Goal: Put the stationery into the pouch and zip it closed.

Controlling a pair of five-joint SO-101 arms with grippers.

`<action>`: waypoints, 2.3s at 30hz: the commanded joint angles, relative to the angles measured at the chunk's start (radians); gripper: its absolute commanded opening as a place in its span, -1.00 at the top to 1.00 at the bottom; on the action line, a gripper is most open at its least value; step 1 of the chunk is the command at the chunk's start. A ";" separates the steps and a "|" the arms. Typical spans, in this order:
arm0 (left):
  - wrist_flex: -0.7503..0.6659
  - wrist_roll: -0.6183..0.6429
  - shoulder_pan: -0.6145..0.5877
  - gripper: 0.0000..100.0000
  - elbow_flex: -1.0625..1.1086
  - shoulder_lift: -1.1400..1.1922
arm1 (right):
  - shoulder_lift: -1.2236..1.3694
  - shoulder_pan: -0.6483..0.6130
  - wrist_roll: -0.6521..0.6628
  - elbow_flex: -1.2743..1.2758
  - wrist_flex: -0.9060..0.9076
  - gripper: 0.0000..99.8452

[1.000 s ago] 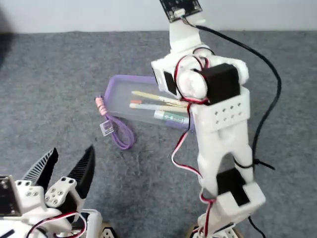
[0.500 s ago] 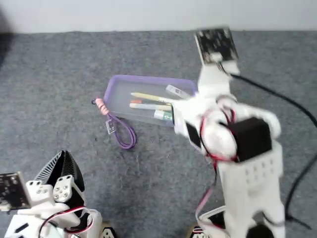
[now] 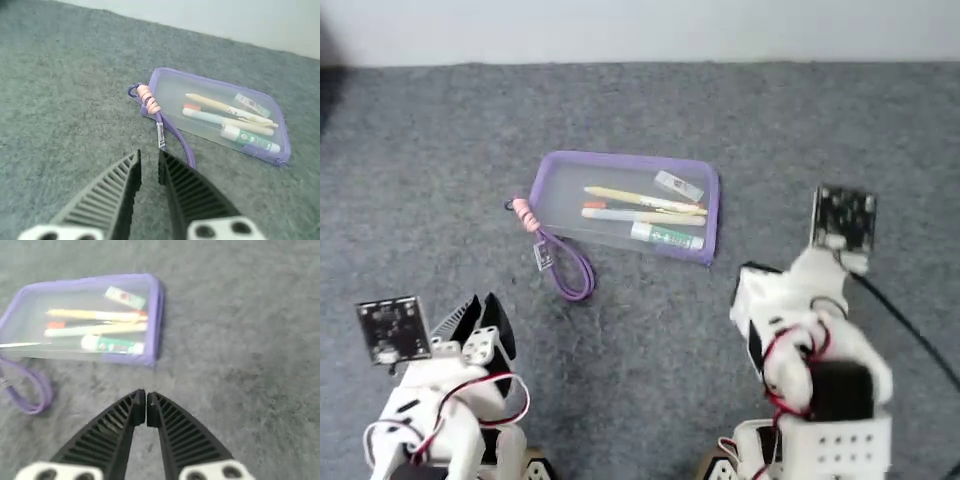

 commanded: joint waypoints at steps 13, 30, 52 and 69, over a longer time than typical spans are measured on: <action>-0.247 -0.014 -0.003 0.85 0.414 -0.009 | -0.565 0.019 0.221 0.694 -0.182 0.98; -0.238 -0.011 -0.005 0.86 0.570 -0.008 | -0.555 0.024 0.221 0.821 -0.082 0.98; -0.210 -0.011 -0.052 0.86 0.570 -0.009 | -0.555 0.019 0.224 0.821 0.021 0.98; -0.210 -0.011 -0.052 0.86 0.570 -0.009 | -0.555 0.019 0.224 0.821 0.021 0.98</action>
